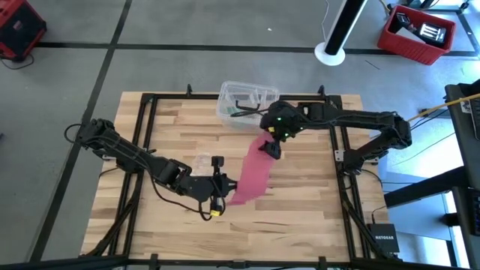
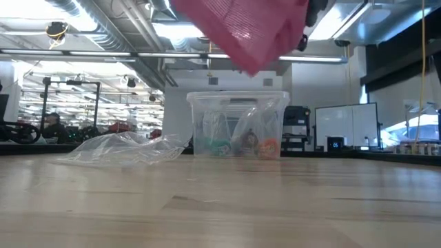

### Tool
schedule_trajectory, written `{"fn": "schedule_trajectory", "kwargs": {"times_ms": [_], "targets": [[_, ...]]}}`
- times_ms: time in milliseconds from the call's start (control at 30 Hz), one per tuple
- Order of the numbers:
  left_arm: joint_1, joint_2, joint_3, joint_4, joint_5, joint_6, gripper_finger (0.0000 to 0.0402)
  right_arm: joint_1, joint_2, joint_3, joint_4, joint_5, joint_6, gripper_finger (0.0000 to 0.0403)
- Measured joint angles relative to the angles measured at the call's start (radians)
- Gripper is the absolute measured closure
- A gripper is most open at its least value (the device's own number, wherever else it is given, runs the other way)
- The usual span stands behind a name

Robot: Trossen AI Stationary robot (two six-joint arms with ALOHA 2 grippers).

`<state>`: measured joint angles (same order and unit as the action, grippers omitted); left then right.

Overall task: Roll bandage
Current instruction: Roll the pink bandage

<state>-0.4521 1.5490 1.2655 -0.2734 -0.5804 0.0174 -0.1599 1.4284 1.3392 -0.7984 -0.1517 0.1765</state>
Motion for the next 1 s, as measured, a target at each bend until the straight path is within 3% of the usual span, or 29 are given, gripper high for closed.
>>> {"fn": "schedule_trajectory", "kwargs": {"times_ms": [167,333,533,700,767,833,1000], "targets": [[0.024,0.0,0.0,-0.006,-0.003,-0.014,0.0389,0.002,-0.047,0.001,0.061,0.047,-0.003,0.0111],[0.039,0.0,0.0,-0.004,0.021,-0.018,0.0389,0.002,-0.041,0.0,0.102,0.211,-0.001,0.0111],[0.041,0.0,0.0,-0.023,0.031,-0.048,0.0389,0.002,-0.024,-0.011,0.025,0.027,-0.031,0.0111],[0.042,0.0,0.0,-0.033,0.031,-0.071,0.0389,0.034,-0.028,-0.043,0.067,0.056,-0.067,0.0111],[0.041,0.0,0.0,-0.033,0.032,-0.071,0.0389,0.037,-0.02,-0.041,0.046,-0.009,-0.086,0.0111],[0.041,0.0,0.0,-0.033,0.034,-0.068,0.0389,0.037,-0.019,-0.013,-0.013,-0.074,-0.099,0.0111],[0.046,0.01,0.0,-0.033,0.034,-0.068,0.0389,0.035,-0.066,0.082,-0.122,-0.048,-0.105,0.0111]]}}
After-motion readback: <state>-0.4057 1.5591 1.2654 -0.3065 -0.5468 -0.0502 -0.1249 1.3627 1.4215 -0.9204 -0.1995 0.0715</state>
